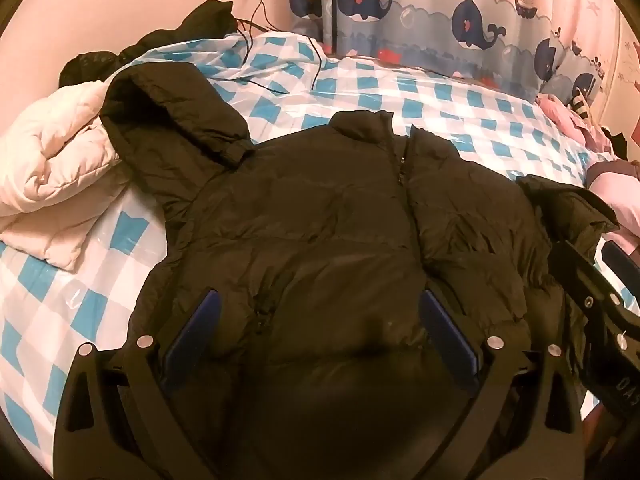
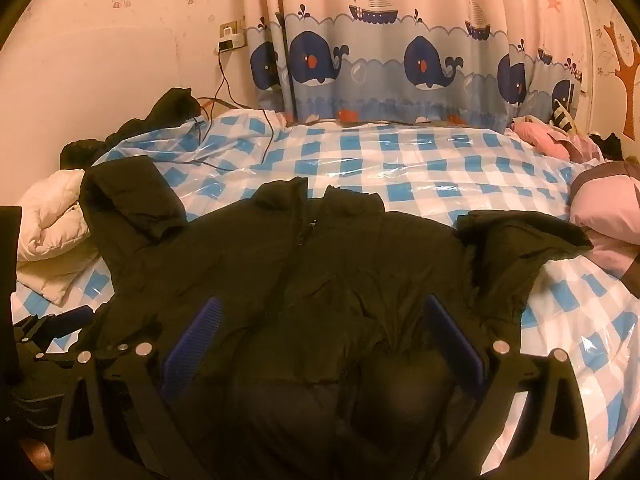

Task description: Fold large clothes

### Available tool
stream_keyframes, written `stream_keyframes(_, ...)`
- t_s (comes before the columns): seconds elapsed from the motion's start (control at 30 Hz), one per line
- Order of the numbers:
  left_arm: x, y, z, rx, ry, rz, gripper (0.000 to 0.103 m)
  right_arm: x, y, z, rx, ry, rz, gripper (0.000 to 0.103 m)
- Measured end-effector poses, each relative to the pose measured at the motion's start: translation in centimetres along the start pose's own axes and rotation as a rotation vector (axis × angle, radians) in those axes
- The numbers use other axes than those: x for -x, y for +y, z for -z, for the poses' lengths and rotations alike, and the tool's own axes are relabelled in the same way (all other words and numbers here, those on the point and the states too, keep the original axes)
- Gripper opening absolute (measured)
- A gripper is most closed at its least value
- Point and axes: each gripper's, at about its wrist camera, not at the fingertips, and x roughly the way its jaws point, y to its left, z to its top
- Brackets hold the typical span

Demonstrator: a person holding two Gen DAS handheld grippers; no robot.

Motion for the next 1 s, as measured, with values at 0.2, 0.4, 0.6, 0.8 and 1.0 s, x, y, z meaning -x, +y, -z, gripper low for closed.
stream_keyframes(0.2, -0.1, -0.2, 0.2, 0.005, 0.003, -0.002, 0.095, 0.0, 0.0, 0.1, 0.003, 0.001, -0.002, 0.097)
stream_keyframes(0.4, -0.8, -0.3, 0.4, 0.003, -0.013, 0.000, 0.095, 0.0, 0.1, 0.1, 0.000, 0.001, 0.000, 0.097)
stream_keyframes(0.6, -0.6, 0.1, 0.4, 0.008, -0.017, 0.004, 0.095, 0.0, 0.1, 0.1, 0.001, 0.000, 0.001, 0.097)
stream_keyframes(0.8, -0.7, 0.4, 0.5, 0.025, -0.040, 0.003, 0.095, 0.0, 0.0, 0.1, 0.000, 0.001, -0.001, 0.097)
stream_keyframes(1.0, -0.5, 0.6, 0.4, 0.037, -0.055, 0.014, 0.095, 0.0, 0.0, 0.1, 0.000, 0.002, -0.001, 0.097)
